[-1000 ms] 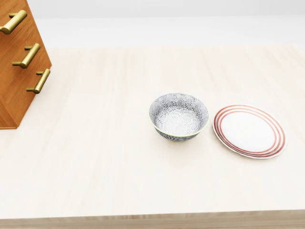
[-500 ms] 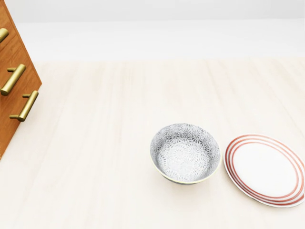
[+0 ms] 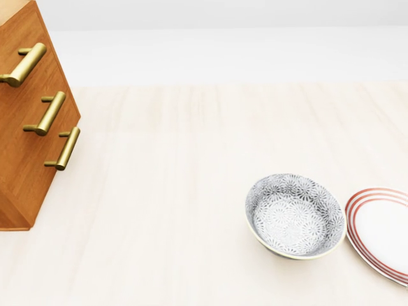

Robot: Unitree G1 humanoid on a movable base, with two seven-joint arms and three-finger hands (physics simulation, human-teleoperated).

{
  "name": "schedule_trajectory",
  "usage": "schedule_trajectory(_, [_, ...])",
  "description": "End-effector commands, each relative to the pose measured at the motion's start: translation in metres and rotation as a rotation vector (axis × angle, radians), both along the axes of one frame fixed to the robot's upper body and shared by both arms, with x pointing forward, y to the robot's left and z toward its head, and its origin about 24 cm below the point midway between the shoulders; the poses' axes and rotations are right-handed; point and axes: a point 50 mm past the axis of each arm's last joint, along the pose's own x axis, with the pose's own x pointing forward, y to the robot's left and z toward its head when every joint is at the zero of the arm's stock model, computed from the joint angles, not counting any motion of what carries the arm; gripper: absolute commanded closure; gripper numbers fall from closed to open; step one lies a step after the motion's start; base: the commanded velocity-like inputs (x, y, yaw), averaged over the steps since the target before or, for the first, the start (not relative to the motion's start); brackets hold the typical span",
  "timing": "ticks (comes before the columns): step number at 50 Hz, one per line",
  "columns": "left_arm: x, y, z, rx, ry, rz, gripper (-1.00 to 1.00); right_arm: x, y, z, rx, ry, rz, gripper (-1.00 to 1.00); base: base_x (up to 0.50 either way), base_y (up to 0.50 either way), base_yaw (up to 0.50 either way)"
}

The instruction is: Put the bowl on top of the cabinet.

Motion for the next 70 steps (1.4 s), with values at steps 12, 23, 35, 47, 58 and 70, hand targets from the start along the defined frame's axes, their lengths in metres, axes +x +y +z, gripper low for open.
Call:
schedule_trajectory(12, [0.0001, -0.0013, -0.0002, 0.005, 0.002, -0.004, -1.0, 0.0018, 0.0015, -0.0041, -0.024, 0.016, -0.016, -1.0, 0.12, 0.5, 0.0])
schedule_trajectory(23, [0.0, -0.0021, 0.0006, 0.008, -0.002, -0.006, -1.0, 0.0027, 0.0024, -0.0049, -0.031, 0.011, -0.017, -1.0, 0.12, 0.5, 0.0])
schedule_trajectory(35, [0.001, -0.0021, -0.0004, 0.007, 0.004, -0.007, -1.0, 0.0025, 0.002, -0.0051, -0.028, 0.017, -0.017, -1.0, 0.12, 0.5, 0.0])
schedule_trajectory(47, [0.002, -0.0025, -0.0011, 0.008, 0.009, -0.008, -1.0, 0.0029, 0.0021, -0.0059, -0.025, 0.023, -0.018, -1.0, 0.12, 0.5, 0.0])
schedule_trajectory(58, [0.0021, -0.0021, -0.0016, 0.006, 0.011, -0.008, -1.0, 0.0031, 0.0023, -0.0062, -0.027, 0.019, -0.02, -1.0, 0.12, 0.5, 0.0])
schedule_trajectory(70, [0.003, -0.0028, -0.0026, 0.006, 0.018, -0.009, -1.0, 0.004, 0.0034, -0.0049, -0.042, -0.011, -0.032, -1.0, 0.02, 0.05, 0.0])
